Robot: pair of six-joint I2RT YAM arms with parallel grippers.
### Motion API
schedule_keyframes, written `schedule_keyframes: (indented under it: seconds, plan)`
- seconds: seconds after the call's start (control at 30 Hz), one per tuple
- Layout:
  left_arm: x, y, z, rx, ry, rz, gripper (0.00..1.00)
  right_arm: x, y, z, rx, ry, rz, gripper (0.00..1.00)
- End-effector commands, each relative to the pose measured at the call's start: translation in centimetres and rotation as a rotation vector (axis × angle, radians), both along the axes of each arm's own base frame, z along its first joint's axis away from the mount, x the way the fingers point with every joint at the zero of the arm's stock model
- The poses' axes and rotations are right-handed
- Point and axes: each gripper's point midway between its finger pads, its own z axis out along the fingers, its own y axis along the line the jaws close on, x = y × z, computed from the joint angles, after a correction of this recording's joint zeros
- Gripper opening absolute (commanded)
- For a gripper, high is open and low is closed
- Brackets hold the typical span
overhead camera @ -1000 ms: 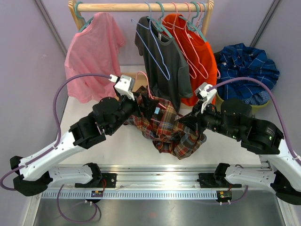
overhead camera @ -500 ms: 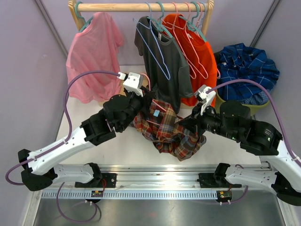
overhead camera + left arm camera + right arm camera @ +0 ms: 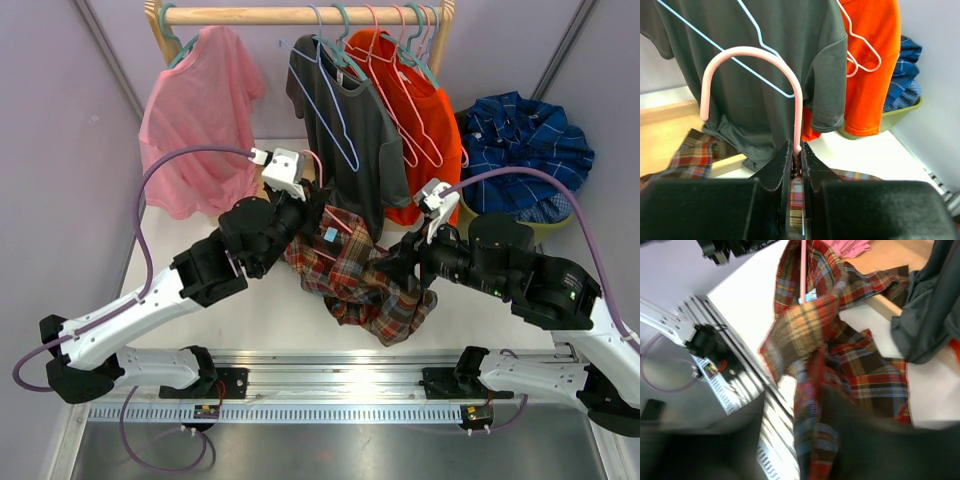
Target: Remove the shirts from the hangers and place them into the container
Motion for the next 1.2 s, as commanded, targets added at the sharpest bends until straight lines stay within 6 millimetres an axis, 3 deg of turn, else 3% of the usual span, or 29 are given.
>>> schedule_keyframes:
  seconds: [0.0, 0.07, 0.27, 0.47, 0.8, 0.87, 0.97, 1.1, 1.17]
  plan:
    - [0.9, 1.3, 3.4, 0.021, -0.088, 0.075, 0.00, -0.2, 0.2, 3.4, 0.077, -0.077, 0.021, 0.74]
    - [1.6, 1.5, 4.0, 0.062, -0.094, 0.104, 0.00, -0.6, 0.1, 3.6, 0.083, -0.079, 0.041, 0.99]
    - [3.0, 4.3, 7.3, 0.076, -0.143, 0.184, 0.00, -0.7, -0.7, 3.0, 0.055, -0.084, 0.033, 1.00]
    - [2.5, 7.1, 11.3, 0.064, -0.186, 0.224, 0.00, -0.7, -1.6, 2.2, 0.030, -0.093, 0.016, 0.99]
    - [0.6, 8.3, 13.5, 0.009, -0.177, 0.170, 0.00, -0.5, -2.2, 1.5, 0.014, -0.125, 0.003, 0.99]
    - [0.4, 8.5, 13.9, -0.009, -0.180, 0.168, 0.00, -0.4, -2.0, 1.4, 0.009, -0.128, 0.008, 0.95]
    - [0.1, 9.0, 14.4, -0.037, -0.189, 0.175, 0.00, -0.3, -1.4, 0.8, 0.002, -0.121, 0.022, 0.78]
    - [-0.3, 9.2, 15.7, -0.087, -0.205, 0.161, 0.00, -0.2, -0.6, -0.1, 0.001, -0.102, 0.034, 0.75]
    - [-0.5, 9.4, 16.2, -0.100, -0.214, 0.163, 0.00, -0.1, -0.2, -0.5, 0.002, -0.091, 0.040, 0.64]
